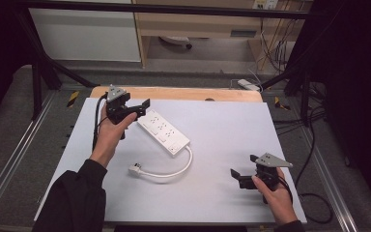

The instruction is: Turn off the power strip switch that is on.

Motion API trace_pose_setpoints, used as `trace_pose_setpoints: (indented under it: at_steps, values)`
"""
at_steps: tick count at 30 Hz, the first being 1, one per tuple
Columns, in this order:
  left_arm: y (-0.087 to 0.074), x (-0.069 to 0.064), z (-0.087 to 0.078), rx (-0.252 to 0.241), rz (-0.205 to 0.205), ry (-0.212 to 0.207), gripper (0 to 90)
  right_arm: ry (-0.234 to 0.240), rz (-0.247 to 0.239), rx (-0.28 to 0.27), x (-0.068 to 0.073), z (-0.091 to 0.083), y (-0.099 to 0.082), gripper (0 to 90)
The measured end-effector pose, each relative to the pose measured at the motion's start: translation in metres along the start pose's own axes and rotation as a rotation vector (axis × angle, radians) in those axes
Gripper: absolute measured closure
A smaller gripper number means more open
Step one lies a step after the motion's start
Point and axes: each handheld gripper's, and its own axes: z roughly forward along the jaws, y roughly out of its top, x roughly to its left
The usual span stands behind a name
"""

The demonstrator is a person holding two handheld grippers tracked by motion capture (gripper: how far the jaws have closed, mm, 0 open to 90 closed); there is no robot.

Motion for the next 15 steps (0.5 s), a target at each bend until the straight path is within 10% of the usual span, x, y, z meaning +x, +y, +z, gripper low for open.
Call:
trace_pose_setpoints:
  at_steps: [15]
  values:
    - [-0.007,0.009,0.011,0.03,0.02,0.049,21.7,0.001,-0.004,0.0,0.0,0.0,0.0,2.1]
